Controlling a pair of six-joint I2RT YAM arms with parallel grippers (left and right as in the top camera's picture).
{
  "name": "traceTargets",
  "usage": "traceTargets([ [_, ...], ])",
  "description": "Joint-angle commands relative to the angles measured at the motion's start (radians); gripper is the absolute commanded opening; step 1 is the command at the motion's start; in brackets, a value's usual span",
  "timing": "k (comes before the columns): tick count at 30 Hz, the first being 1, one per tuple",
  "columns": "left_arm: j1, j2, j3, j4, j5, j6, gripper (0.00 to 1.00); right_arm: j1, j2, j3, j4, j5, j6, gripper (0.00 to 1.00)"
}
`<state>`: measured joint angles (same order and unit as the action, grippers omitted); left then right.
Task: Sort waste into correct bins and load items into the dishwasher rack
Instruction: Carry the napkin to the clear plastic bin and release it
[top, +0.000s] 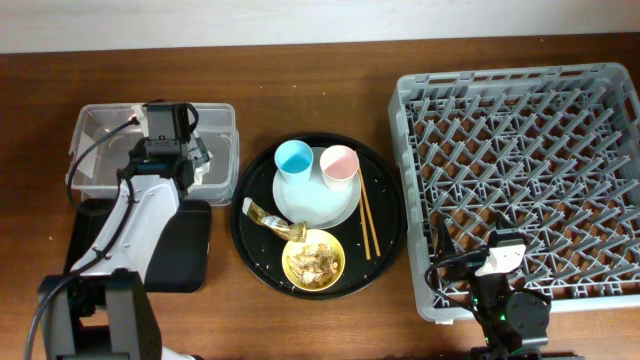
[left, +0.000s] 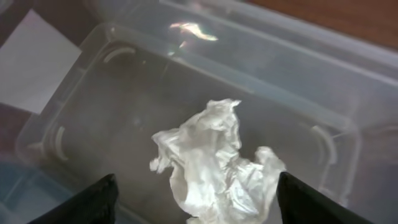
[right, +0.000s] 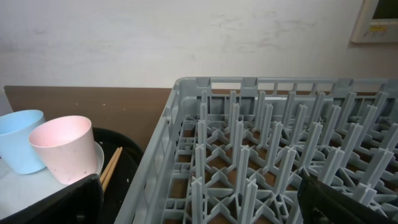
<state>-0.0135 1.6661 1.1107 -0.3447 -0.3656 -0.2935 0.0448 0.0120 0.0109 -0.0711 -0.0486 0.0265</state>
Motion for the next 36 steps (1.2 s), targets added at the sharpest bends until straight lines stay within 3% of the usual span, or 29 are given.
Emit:
traceTargets([
  [1, 0.002, -0.072, 0.029, -0.014, 0.054, -0.002, 0.87, 0.001, -0.006, -0.005, -0.004, 0.005, 0.008, 0.98],
  [3, -0.008, -0.157, 0.033, -0.085, 0.161, -0.004, 0.87, 0.001, -0.006, -0.005, -0.004, 0.005, 0.008, 0.98],
  [4, -0.023, -0.230, 0.033, -0.155, 0.263, -0.037, 0.95, 0.001, -0.006, -0.005, -0.004, 0.005, 0.008, 0.98],
  [5, -0.039, -0.306, 0.033, -0.228, 0.348, -0.063, 0.96, 0.001, -0.006, -0.005, -0.004, 0.005, 0.008, 0.98],
  [9, -0.080, -0.521, 0.033, -0.427, 0.508, -0.091, 0.95, 0.001, -0.006, -0.005, -0.004, 0.005, 0.008, 0.98],
  [10, -0.080, -0.554, 0.033, -0.502, 0.512, -0.195, 0.72, 0.001, -0.006, -0.005, -0.004, 0.005, 0.008, 0.98],
  [11, -0.080, -0.563, 0.033, -0.554, 0.513, -0.247, 0.60, 0.001, -0.007, -0.005, -0.004, 0.005, 0.008, 0.98],
  [14, -0.103, -0.546, -0.002, -0.690, 0.516, -0.449, 0.57, 0.001, -0.006, -0.005, -0.004, 0.005, 0.008, 0.98],
  [16, -0.143, -0.525, -0.081, -0.681, 0.527, -0.608, 0.57, 0.001, -0.006, -0.005, -0.004, 0.005, 0.008, 0.98],
  [20, -0.218, -0.470, -0.229, -0.497, 0.531, -0.768, 0.59, 0.001, -0.006, -0.005, -0.004, 0.005, 0.008, 0.98],
  [23, -0.284, -0.406, -0.279, -0.347, 0.553, -0.777, 0.67, 0.001, -0.006, -0.005, -0.004, 0.005, 0.008, 0.98],
  [33, -0.336, -0.161, -0.279, -0.185, 0.552, -0.828, 0.68, 0.001, -0.006, -0.005, -0.004, 0.005, 0.008, 0.98],
  [35, -0.336, -0.129, -0.279, -0.166, 0.547, -0.828, 0.64, 0.001, -0.006, -0.005, -0.004, 0.005, 0.008, 0.98],
  [36, -0.336, -0.122, -0.279, -0.163, 0.536, -0.828, 0.54, 0.001, -0.006, -0.005, -0.004, 0.005, 0.008, 0.98],
])
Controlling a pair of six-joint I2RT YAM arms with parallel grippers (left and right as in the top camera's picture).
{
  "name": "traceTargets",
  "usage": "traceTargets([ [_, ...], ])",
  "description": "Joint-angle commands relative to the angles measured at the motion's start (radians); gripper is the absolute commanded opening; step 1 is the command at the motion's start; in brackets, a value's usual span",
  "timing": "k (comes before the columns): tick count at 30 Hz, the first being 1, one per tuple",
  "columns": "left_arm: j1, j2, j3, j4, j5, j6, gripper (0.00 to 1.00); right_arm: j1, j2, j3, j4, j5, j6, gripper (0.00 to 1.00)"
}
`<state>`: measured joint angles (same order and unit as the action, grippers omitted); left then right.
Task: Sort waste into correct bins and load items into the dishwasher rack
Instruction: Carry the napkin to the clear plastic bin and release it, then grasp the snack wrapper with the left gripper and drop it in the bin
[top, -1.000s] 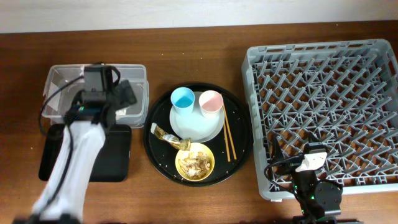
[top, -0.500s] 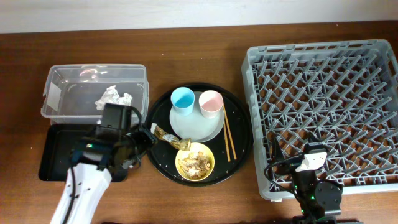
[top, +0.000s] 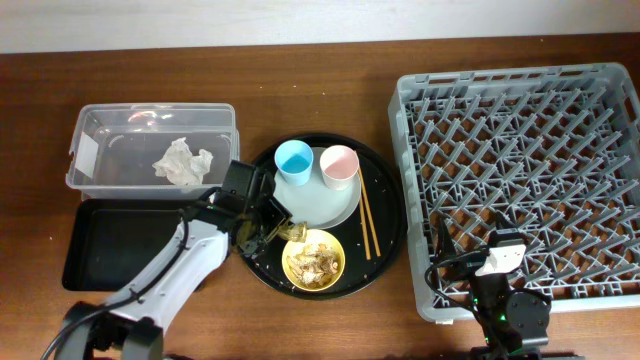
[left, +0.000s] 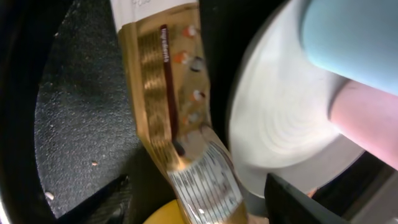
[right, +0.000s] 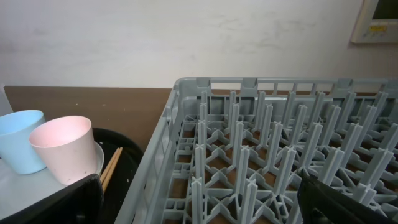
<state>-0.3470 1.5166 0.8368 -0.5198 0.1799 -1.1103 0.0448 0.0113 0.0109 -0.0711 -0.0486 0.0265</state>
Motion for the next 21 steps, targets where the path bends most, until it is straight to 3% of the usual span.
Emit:
traceTargets([
  [1, -0.003, 0.027, -0.005, 0.013, -0.020, -0.011, 0.51, 0.001, -0.006, -0.005, -0.004, 0.005, 0.008, 0.98],
  [3, -0.003, 0.027, -0.005, 0.013, -0.039, -0.011, 0.41, 0.001, -0.006, -0.005, -0.004, 0.005, 0.008, 0.98],
  [5, -0.003, 0.027, -0.005, 0.011, -0.041, -0.011, 0.24, 0.001, -0.006, -0.005, -0.004, 0.005, 0.008, 0.98],
  [10, -0.003, 0.013, 0.002, 0.013, 0.054, -0.011, 0.02, 0.001, -0.006, -0.005, -0.004, 0.005, 0.008, 0.98],
  [13, -0.003, -0.066, 0.021, 0.013, 0.118, -0.010, 0.00, 0.001, -0.006, -0.005, -0.004, 0.005, 0.008, 0.98],
  [17, -0.002, -0.273, 0.040, 0.021, 0.094, 0.020, 0.01, 0.001, -0.006, -0.005, -0.004, 0.005, 0.008, 0.98],
  [21, 0.045, -0.473, 0.053, 0.034, -0.200, 0.143, 0.06, 0.001, -0.006, -0.005, -0.004, 0.005, 0.008, 0.98],
])
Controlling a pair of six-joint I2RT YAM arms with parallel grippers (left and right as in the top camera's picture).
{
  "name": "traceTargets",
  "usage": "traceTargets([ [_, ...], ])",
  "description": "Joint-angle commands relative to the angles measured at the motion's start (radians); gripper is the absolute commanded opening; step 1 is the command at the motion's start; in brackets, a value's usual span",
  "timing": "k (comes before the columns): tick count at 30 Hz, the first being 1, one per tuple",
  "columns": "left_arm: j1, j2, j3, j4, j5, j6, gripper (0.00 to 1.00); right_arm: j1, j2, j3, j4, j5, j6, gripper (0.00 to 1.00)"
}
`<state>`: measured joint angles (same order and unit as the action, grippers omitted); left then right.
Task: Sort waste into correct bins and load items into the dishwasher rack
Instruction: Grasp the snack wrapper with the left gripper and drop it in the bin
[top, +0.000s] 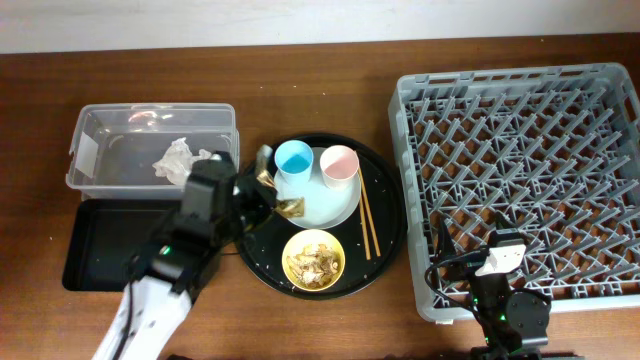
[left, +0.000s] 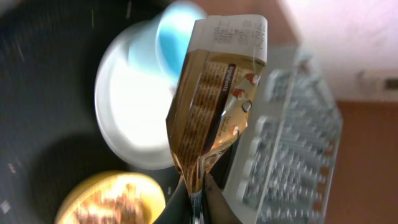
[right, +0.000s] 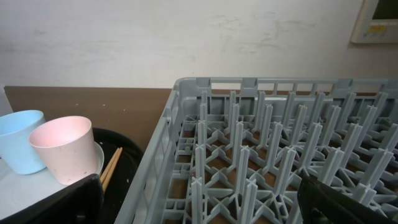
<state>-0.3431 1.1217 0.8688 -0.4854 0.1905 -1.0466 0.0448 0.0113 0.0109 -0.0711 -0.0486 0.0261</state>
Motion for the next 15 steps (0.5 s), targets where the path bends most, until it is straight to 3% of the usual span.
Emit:
traceTargets([
  [1, 0.089, -0.086, 0.021, 0.011, -0.263, 0.080, 0.06, 0.001, -0.006, -0.005, -0.004, 0.005, 0.009, 0.98],
  [7, 0.342, 0.126, 0.021, 0.269, -0.266, 0.079, 0.07, 0.001, -0.006, -0.005, -0.004, 0.005, 0.009, 0.98],
  [8, 0.360, 0.179, 0.021, 0.307, -0.266, 0.079, 0.11, 0.001, -0.006, -0.005, -0.004, 0.005, 0.009, 0.98],
  [10, 0.384, 0.283, 0.021, 0.380, -0.266, 0.079, 0.29, 0.001, -0.006, -0.005, -0.004, 0.005, 0.009, 0.99],
  [12, 0.388, 0.311, 0.021, 0.411, -0.266, 0.138, 0.61, 0.001, -0.006, -0.005, -0.004, 0.005, 0.009, 0.98],
  [14, 0.388, 0.304, 0.033, 0.424, -0.264, 0.238, 0.76, 0.001, -0.006, -0.005, -0.004, 0.005, 0.009, 0.98],
  [15, 0.388, 0.300, 0.043, 0.421, -0.257, 0.274, 0.77, 0.001, -0.006, -0.005, -0.004, 0.005, 0.009, 0.98],
])
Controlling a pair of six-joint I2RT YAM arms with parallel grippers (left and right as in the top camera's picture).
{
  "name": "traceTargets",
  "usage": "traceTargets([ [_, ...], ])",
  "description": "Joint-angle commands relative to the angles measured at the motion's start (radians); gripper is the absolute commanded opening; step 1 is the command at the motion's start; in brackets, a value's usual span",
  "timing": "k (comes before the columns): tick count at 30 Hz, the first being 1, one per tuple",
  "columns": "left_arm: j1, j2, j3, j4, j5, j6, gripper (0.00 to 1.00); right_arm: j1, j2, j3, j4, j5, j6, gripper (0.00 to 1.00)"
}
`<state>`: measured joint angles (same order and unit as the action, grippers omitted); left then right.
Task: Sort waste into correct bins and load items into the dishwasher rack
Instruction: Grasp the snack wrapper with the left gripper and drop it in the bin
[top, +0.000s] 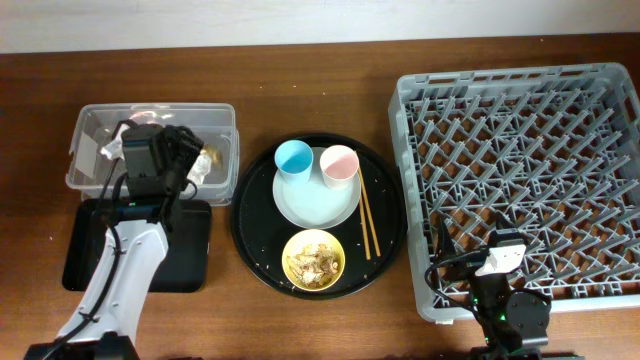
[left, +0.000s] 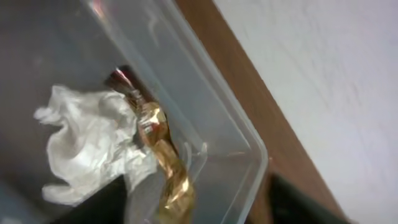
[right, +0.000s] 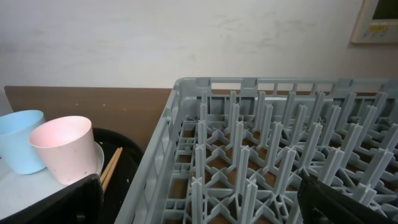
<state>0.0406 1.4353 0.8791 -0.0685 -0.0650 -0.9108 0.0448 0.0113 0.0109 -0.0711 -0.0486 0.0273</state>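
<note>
My left gripper (top: 187, 160) hangs open over the right end of the clear plastic bin (top: 90, 125). A gold snack wrapper (left: 163, 168) lies loose between its spread fingers, beside a crumpled white tissue (left: 87, 143) in the bin. On the round black tray (top: 250, 240) are a blue cup (top: 293, 158), a pink cup (top: 339, 162), a white plate (top: 315, 205), a yellow bowl of food scraps (top: 313, 260) and chopsticks (top: 366, 220). The grey dishwasher rack (top: 520, 170) stands on the right. At its front edge my right gripper (right: 199, 208) rests open, holding nothing.
A flat black bin (top: 190, 240) lies in front of the clear bin, partly under my left arm. The rack's upright prongs (right: 239, 155) fill the right wrist view. A pale wall runs behind the table.
My left gripper was shut on the gold wrapper above the tray's left side. It now stands open over the clear bin, with the wrapper loose next to the tissue. The right arm is unmoved.
My left gripper hung open over the tissue in the clear bin. It was then open at the gold wrapper on the black tray, then shut on it and raised. Now the wrapper is in the clear bin. The right gripper stayed at the rack throughout.
</note>
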Motion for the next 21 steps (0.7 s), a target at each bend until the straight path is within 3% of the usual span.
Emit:
traceTargets([
  [1, 0.003, -0.024, 0.046, -0.012, 0.011, 0.167, 0.77, 0.001, -0.006, -0.005, -0.004, 0.005, 0.008, 0.98],
  [3, 0.003, -0.075, 0.101, -0.110, 0.117, 0.231, 0.75, 0.001, -0.006, -0.005, -0.004, 0.005, 0.008, 0.99],
  [5, -0.025, -0.160, 0.169, -0.322, 0.299, 0.357, 0.71, 0.001, -0.006, -0.005, -0.004, 0.005, 0.008, 0.98],
  [7, -0.097, -0.230, 0.177, -0.562, 0.312, 0.390, 0.68, 0.001, -0.006, -0.005, -0.004, 0.005, 0.008, 0.98],
  [10, -0.238, -0.233, 0.169, -0.800, 0.312, 0.430, 0.68, 0.001, -0.006, -0.005, -0.004, 0.005, 0.008, 0.98],
  [15, -0.503, -0.183, 0.101, -0.864, 0.174, 0.434, 0.68, 0.001, -0.006, -0.005, -0.004, 0.005, 0.008, 0.98],
  [21, -0.582, -0.114, 0.100, -0.858, 0.120, 0.433, 0.68, 0.001, -0.006, -0.005, -0.004, 0.005, 0.008, 0.98],
])
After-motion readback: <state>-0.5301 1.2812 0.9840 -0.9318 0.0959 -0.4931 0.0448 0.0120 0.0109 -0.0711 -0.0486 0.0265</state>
